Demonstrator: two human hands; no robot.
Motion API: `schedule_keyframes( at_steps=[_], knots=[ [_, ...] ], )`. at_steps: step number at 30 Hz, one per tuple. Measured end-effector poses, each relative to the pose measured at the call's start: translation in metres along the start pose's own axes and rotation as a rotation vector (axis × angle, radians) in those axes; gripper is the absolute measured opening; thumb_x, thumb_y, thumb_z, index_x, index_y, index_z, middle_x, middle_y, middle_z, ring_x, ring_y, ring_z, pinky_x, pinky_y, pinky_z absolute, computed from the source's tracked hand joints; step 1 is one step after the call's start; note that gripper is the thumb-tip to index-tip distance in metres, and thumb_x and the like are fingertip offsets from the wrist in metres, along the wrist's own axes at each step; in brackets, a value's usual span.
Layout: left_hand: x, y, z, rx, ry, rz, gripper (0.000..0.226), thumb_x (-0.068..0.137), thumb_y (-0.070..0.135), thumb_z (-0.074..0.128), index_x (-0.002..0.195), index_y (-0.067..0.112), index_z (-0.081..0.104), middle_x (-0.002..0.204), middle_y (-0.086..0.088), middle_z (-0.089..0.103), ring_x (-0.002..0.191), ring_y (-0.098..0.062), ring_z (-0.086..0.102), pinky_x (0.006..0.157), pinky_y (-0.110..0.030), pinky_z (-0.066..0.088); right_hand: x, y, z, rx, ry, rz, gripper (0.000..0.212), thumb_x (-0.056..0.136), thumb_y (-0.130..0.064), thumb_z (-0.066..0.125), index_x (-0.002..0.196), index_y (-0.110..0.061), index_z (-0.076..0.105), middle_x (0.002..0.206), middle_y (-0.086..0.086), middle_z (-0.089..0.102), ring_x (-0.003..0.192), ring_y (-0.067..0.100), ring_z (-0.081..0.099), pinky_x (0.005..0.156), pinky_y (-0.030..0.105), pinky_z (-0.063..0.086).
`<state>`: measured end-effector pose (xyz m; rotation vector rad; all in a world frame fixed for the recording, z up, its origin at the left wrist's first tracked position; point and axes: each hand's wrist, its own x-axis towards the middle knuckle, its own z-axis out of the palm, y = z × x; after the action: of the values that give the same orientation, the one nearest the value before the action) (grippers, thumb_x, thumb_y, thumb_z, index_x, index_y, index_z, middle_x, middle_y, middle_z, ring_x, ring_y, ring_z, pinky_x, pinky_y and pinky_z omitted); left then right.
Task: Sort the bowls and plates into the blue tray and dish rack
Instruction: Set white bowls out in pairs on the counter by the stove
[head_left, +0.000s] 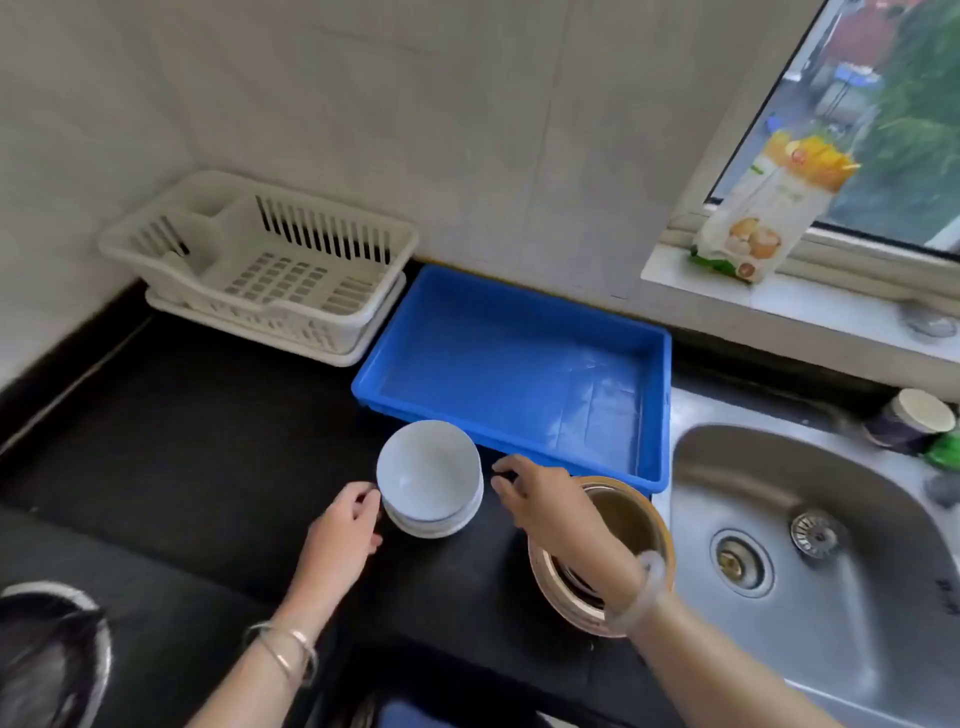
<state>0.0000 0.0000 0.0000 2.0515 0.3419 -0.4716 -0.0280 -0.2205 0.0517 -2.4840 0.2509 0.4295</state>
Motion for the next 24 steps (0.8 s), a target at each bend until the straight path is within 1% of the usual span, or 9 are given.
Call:
schedule_keyframes(
  at_steps=[3, 6, 10, 12, 14, 17, 21, 22, 24],
  knots=[
    [0.005, 0.012, 0.002, -0.01, 0.005, 0.047, 0.035, 0.095, 0.03, 0.044, 0.128, 0.023, 0.05, 0.091, 0.011, 0.058, 0.076, -0.018, 0.066, 0.069, -0.032, 0.055, 0.03, -0.016, 0.005, -0.108, 0.086, 0.016, 0.04, 0.093, -0.044, 0.044, 0.124, -0.019, 0.052, 0.099, 0.005, 0.07, 0.096, 0.029, 0.062, 0.068, 0.033, 0.043],
    [0.008, 0.02, 0.006, -0.013, -0.011, 0.035, 0.036, 0.093, 0.023, 0.047, 0.13, 0.02, 0.049, 0.089, 0.012, 0.056, 0.077, -0.017, 0.065, 0.07, -0.033, 0.057, 0.041, -0.031, 0.014, -0.15, 0.088, 0.014, 0.033, 0.092, -0.036, 0.05, 0.113, -0.011, 0.055, 0.097, 0.009, 0.067, 0.085, 0.03, 0.059, 0.062, 0.03, 0.038],
    [0.009, 0.022, 0.007, -0.055, 0.002, -0.011, 0.039, 0.093, 0.019, 0.048, 0.132, 0.02, 0.046, 0.104, 0.002, 0.058, 0.08, -0.015, 0.064, 0.073, -0.033, 0.057, 0.046, -0.038, 0.019, -0.294, 0.153, -0.001, 0.008, 0.091, -0.015, 0.047, 0.089, -0.009, 0.042, 0.069, 0.006, 0.049, 0.069, 0.031, 0.047, 0.048, 0.029, 0.025],
    [0.009, 0.022, 0.007, -0.107, -0.005, -0.045, 0.042, 0.093, 0.018, 0.049, 0.135, 0.02, 0.044, 0.116, -0.003, 0.058, 0.086, -0.015, 0.064, 0.074, -0.031, 0.056, 0.047, -0.04, 0.019, -0.341, 0.141, -0.018, 0.009, 0.091, -0.006, 0.042, 0.086, -0.01, 0.035, 0.061, 0.002, 0.034, 0.067, 0.03, 0.044, 0.045, 0.029, 0.021],
    [0.01, 0.021, 0.007, -0.179, -0.005, -0.075, 0.042, 0.093, 0.018, 0.05, 0.135, 0.02, 0.044, 0.122, -0.006, 0.057, 0.091, -0.016, 0.063, 0.072, -0.027, 0.055, 0.049, -0.039, 0.017, -0.31, 0.127, -0.028, 0.005, 0.092, -0.003, 0.039, 0.089, -0.007, 0.041, 0.063, 0.006, 0.039, 0.067, 0.03, 0.043, 0.051, 0.029, 0.028],
    [0.009, 0.019, 0.007, -0.291, -0.009, -0.103, 0.035, 0.095, 0.021, 0.047, 0.13, 0.017, 0.051, 0.116, -0.006, 0.061, 0.095, -0.018, 0.064, 0.075, -0.028, 0.054, 0.049, -0.037, 0.011, -0.178, 0.134, -0.013, 0.018, 0.092, -0.006, 0.037, 0.098, -0.002, 0.053, 0.083, 0.018, 0.061, 0.07, 0.032, 0.045, 0.059, 0.031, 0.033],
    [0.009, 0.018, 0.009, -0.33, -0.009, -0.115, 0.031, 0.096, 0.021, 0.046, 0.124, 0.015, 0.057, 0.104, 0.0, 0.064, 0.094, -0.015, 0.063, 0.077, -0.028, 0.054, 0.041, -0.029, -0.002, 0.03, 0.165, 0.023, 0.02, 0.094, -0.013, 0.041, 0.104, -0.008, 0.057, 0.087, 0.017, 0.067, 0.079, 0.034, 0.062, 0.067, 0.031, 0.049],
    [0.009, 0.018, 0.009, -0.311, 0.0, -0.115, 0.032, 0.095, 0.019, 0.048, 0.125, 0.014, 0.056, 0.108, -0.002, 0.064, 0.095, -0.016, 0.063, 0.079, -0.029, 0.054, 0.038, -0.028, -0.006, 0.085, 0.171, 0.034, 0.019, 0.094, -0.015, 0.043, 0.104, -0.011, 0.058, 0.086, 0.015, 0.067, 0.074, 0.032, 0.065, 0.067, 0.031, 0.052],
    [0.009, 0.022, 0.012, -0.247, 0.025, -0.109, 0.035, 0.092, 0.016, 0.054, 0.126, 0.013, 0.055, 0.115, -0.006, 0.062, 0.097, -0.019, 0.062, 0.085, -0.034, 0.055, 0.036, -0.024, -0.014, 0.154, 0.185, 0.05, 0.016, 0.094, -0.016, 0.044, 0.103, -0.015, 0.057, 0.082, 0.012, 0.067, 0.06, 0.022, 0.065, 0.051, 0.019, 0.049]
  ],
)
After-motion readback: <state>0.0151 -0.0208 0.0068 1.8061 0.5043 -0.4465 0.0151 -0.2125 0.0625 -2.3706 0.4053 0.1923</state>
